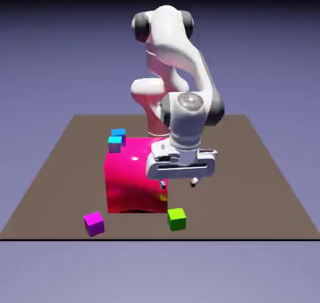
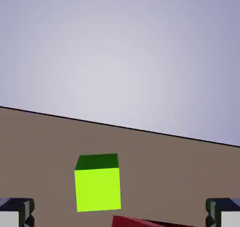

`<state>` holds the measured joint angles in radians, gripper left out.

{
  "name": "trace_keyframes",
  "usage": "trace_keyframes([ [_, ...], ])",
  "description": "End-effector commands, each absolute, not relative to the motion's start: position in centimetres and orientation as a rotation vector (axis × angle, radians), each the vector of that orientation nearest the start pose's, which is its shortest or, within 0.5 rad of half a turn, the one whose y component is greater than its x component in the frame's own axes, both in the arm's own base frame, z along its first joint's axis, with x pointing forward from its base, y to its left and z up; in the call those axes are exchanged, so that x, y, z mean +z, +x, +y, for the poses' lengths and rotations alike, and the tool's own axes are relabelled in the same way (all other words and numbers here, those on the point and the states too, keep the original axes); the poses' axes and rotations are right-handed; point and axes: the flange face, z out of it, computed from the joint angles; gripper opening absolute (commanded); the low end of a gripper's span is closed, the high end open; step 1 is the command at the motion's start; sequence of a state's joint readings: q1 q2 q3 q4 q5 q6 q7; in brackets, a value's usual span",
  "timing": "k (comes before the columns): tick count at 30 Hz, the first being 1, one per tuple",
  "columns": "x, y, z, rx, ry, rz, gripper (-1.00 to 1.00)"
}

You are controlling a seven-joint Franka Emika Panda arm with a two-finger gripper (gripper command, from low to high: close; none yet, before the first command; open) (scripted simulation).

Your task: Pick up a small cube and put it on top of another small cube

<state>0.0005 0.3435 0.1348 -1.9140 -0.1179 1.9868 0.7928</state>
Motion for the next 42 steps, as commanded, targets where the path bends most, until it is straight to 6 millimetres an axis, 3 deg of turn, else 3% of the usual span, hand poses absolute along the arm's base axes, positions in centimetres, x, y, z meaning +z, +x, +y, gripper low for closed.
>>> trace_keyframes([
  [1,28.9,59.0,7.1,0.417,-3.157,0.966,0.00],
  [9,21.4,61.0,8.3,0.945,-3.200,0.944,0.00],
  [18,13.0,60.8,8.6,1.568,-3.127,0.904,0.00],
  [20,12.4,60.8,8.6,1.608,-3.118,0.901,0.00],
  [26,8.0,56.7,7.7,1.610,-3.117,0.902,0.00],
  [27,7.9,56.6,7.7,1.610,-3.117,0.902,0.00],
  [28,7.9,56.6,7.7,1.610,-3.117,0.902,-1.00],
  [36,12.4,60.8,8.6,1.608,-3.118,0.901,-1.00],
  [38,13.2,60.1,8.8,1.638,-3.129,0.859,-1.00],
  [42,15.0,56.7,11.6,1.719,-3.241,0.760,-1.00],
])
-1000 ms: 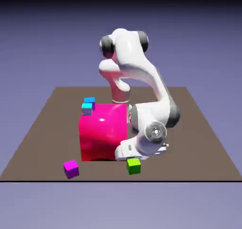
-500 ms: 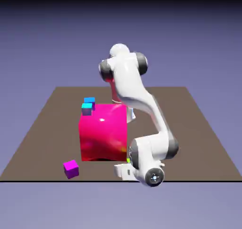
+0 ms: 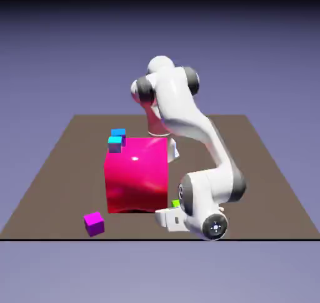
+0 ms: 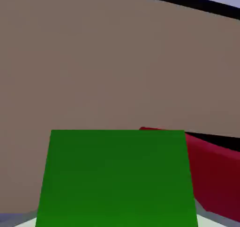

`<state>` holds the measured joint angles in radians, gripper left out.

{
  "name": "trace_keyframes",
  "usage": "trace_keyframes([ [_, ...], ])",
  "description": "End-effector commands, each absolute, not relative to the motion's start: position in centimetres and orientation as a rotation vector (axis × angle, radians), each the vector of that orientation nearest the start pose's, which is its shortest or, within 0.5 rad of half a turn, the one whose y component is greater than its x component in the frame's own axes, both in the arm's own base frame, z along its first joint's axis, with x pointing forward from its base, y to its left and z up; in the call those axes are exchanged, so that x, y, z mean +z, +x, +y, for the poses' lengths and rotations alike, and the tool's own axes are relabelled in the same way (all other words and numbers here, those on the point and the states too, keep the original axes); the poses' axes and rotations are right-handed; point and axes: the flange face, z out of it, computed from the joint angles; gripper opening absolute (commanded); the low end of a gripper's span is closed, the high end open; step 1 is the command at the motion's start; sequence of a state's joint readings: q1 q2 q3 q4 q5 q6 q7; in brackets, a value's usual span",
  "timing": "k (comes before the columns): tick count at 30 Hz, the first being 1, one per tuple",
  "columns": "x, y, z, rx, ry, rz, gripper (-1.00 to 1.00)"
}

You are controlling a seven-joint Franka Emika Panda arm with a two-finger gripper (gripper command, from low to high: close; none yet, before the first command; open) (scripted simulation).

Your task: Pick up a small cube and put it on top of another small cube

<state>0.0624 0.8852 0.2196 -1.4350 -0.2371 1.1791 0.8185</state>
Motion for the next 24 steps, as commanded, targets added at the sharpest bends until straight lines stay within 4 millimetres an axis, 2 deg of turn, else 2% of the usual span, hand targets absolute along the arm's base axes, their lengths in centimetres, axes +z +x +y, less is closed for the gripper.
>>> trace_keyframes([
  [1,15.5,55.7,12.2,-1.155,2.173,-0.488,-1.00],
  [10,19.5,46.7,16.1,-1.047,1.967,-0.277,-1.00],
  [14,21.1,42.3,16.8,-0.987,1.873,-0.198,-1.00],
  [19,23.0,36.9,16.7,-0.903,1.753,-0.112,-1.00],
  [21,24.5,36.0,14.5,-0.912,1.734,-0.142,-1.00],
  [24,26.6,38.2,10.0,-1.016,1.801,-0.269,-1.00],
])
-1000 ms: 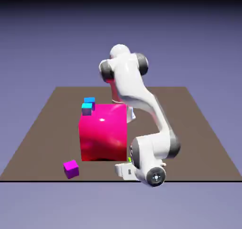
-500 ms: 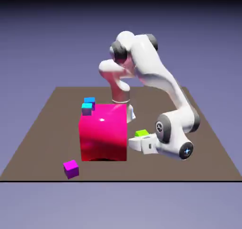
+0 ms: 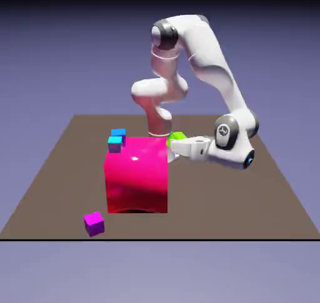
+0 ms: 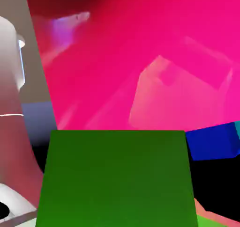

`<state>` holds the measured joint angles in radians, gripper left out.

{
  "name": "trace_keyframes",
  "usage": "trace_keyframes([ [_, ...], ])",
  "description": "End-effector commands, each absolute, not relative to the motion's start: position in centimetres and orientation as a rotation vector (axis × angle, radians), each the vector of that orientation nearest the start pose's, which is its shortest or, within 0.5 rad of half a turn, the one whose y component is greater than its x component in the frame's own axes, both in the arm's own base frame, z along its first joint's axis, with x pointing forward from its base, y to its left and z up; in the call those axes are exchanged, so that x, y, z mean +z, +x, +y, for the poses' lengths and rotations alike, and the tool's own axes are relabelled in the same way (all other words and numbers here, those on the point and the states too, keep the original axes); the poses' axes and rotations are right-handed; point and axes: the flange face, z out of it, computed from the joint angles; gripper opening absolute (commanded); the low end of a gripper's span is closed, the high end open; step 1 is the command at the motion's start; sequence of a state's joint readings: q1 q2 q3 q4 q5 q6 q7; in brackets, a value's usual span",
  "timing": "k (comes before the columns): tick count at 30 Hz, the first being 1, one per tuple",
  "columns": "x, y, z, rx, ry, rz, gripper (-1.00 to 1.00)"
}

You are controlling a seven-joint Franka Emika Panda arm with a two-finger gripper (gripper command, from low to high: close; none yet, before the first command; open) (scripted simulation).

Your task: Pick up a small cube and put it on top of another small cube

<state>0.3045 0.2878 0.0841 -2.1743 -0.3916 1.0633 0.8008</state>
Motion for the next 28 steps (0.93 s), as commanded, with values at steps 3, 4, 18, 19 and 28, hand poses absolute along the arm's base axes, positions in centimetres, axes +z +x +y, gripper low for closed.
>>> trace_keyframes([
  [3,28.9,39.8,5.3,-1.114,1.879,-0.400,-1.00],
  [4,29.7,40.2,3.6,-1.144,1.906,-0.445,-1.00],
  [18,38.1,38.6,-16.8,-1.318,2.241,-1.049,-1.00],
  [19,37.3,37.8,-16.8,-1.318,2.240,-1.050,-1.00],
  [28,36.8,37.4,-16.8,-1.318,2.240,-1.050,1.00],
])
